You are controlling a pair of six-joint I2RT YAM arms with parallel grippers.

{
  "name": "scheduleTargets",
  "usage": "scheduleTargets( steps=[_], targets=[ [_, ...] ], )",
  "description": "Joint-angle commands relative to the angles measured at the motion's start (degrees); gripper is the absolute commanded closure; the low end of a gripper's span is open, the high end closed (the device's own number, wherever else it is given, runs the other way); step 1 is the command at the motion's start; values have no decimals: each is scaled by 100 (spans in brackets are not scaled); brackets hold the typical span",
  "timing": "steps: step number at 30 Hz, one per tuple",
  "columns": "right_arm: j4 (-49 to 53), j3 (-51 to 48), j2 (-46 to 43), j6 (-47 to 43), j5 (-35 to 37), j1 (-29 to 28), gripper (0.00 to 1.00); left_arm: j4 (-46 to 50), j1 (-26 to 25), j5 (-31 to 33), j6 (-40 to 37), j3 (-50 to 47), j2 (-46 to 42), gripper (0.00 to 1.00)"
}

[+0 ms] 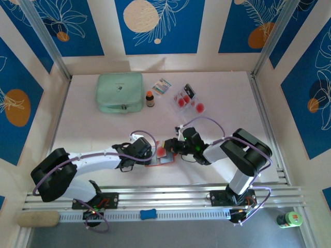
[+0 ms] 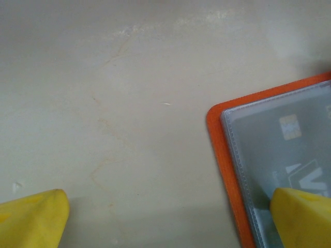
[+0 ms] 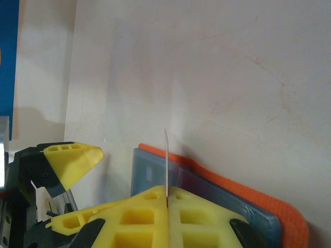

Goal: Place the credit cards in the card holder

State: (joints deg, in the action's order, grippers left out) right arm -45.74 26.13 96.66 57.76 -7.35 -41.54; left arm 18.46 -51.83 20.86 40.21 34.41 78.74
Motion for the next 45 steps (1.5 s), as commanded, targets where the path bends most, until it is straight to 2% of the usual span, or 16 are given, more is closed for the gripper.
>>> scheduleTargets(
  steps=[1, 45],
  targets=[
    [-201, -91, 55, 121, -38, -52, 100, 213, -55, 34, 22, -36, 54, 0],
    [-431, -504, 215, 295, 410, -425, 100, 193, -55, 30, 23, -49, 63, 0]
  ],
)
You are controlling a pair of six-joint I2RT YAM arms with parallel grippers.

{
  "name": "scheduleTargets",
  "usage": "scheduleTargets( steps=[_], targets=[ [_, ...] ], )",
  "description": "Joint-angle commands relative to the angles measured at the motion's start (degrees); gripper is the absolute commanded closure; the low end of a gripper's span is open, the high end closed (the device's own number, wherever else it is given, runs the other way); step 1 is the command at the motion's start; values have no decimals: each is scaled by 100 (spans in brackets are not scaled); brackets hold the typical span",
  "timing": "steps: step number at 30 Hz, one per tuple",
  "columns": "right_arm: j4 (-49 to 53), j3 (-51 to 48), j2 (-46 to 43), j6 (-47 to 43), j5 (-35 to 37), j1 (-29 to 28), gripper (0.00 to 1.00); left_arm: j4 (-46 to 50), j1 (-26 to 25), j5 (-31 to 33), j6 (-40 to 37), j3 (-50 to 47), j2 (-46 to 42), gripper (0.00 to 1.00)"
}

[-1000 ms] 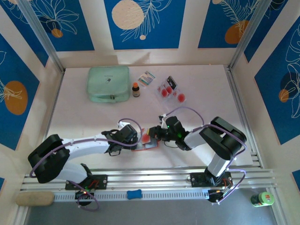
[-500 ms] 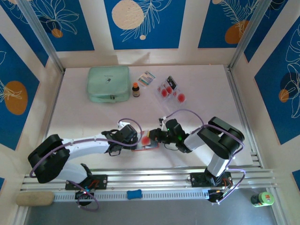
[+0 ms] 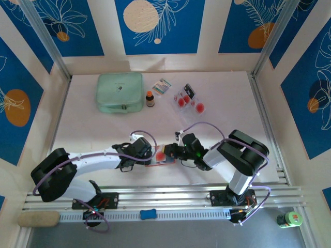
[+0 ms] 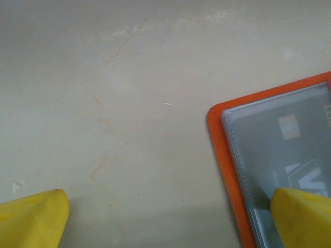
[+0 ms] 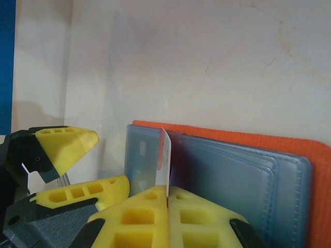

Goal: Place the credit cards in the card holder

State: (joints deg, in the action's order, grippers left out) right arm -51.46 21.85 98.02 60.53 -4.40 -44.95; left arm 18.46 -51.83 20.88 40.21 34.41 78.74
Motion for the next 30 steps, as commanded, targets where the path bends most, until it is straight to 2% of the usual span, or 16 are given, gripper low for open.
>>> scheduleTargets(
  steps=[1, 30],
  targets=[
    [133, -75, 78, 20, 123, -92, 100, 196, -55, 24, 23, -54, 58, 0],
    [484, -173, -5, 86, 174, -111, 100, 199, -55, 35, 22, -41, 63, 0]
  ],
)
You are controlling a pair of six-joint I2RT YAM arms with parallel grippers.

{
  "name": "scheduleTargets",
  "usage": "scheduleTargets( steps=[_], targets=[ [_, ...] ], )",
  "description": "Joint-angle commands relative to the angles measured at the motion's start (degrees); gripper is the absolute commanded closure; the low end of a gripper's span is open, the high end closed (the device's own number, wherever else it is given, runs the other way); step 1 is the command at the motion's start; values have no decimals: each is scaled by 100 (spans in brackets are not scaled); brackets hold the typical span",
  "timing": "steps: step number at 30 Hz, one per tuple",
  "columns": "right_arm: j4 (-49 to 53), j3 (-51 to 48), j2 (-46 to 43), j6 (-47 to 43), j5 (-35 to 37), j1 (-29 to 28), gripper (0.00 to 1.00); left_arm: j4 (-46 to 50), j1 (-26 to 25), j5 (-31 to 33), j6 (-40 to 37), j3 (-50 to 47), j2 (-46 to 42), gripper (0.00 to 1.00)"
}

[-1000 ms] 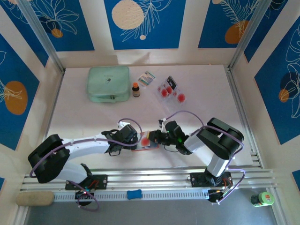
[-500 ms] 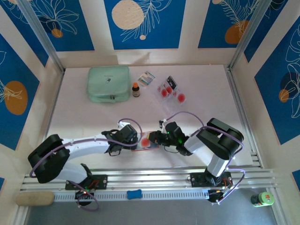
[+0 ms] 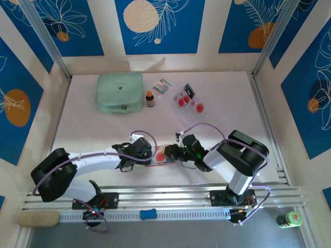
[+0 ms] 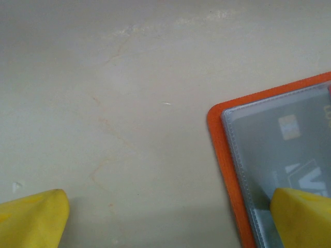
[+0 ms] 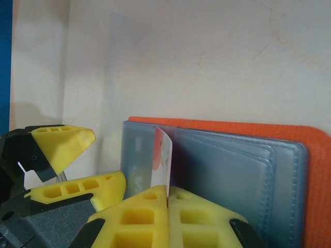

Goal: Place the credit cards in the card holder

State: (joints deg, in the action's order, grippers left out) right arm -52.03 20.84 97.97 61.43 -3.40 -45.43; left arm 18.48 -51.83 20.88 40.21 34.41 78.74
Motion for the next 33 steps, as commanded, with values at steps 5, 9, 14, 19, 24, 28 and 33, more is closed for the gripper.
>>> scheduleTargets(
  steps=[5, 9, 14, 19, 24, 28, 33],
  targets=[
    [663, -76, -21, 40, 99, -63, 100, 194, -55, 36, 22, -45, 54, 0],
    [742, -125, -118, 53, 176, -63, 100, 198, -55, 32, 27, -43, 54, 0],
    [934, -67, -177, 12, 180, -69, 100, 176, -55, 23, 26, -48, 64, 0],
    [960, 1, -108, 12, 119, -80, 100, 180, -55, 32, 31, -52, 54, 0],
    [998, 60, -44, 18, 102, -80, 100, 177, -55, 26, 31, -50, 54, 0],
    [1009, 102, 13, 18, 73, -80, 100, 178, -55, 27, 31, -56, 45, 0],
    [1029, 178, 85, 28, 34, -80, 100, 162, -55, 25, 42, -49, 45, 0]
  ],
)
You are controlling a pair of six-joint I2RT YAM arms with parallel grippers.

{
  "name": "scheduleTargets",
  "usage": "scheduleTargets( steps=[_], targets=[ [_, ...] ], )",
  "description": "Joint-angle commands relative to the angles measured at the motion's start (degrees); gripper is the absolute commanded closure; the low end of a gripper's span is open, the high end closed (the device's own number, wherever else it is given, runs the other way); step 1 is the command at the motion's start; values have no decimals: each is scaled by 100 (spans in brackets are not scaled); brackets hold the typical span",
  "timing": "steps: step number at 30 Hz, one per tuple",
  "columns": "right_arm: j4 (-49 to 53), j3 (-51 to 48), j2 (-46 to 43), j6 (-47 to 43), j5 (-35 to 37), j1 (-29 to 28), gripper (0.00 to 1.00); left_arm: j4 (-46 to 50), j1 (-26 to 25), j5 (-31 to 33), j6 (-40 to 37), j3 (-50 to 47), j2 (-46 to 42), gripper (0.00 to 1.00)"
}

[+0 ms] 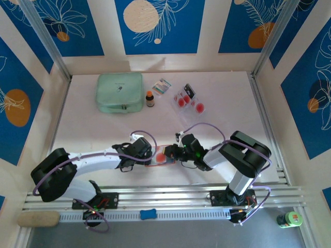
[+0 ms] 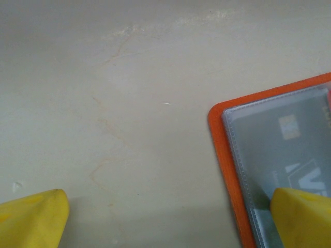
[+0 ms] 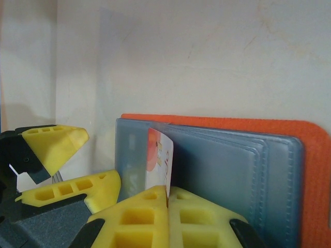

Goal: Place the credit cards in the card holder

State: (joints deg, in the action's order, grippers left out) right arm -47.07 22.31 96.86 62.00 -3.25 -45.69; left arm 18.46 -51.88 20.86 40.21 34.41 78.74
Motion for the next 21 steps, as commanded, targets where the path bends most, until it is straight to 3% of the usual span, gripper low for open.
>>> scheduleTargets(
  steps=[1, 12, 17, 21],
  targets=[
    [535, 45, 206, -21, 13, -54, 100, 170, -51, 26, 41, -51, 45, 0],
    [636, 116, 258, -3, -62, -54, 98, 167, -51, 32, 42, -43, 54, 0],
    [1256, 225, -54, -181, -121, 50, 57, 160, -51, 27, 40, -40, 54, 0],
    [2272, 517, -586, -603, -243, 296, 49, 166, -51, 36, 31, -49, 47, 0]
  ],
)
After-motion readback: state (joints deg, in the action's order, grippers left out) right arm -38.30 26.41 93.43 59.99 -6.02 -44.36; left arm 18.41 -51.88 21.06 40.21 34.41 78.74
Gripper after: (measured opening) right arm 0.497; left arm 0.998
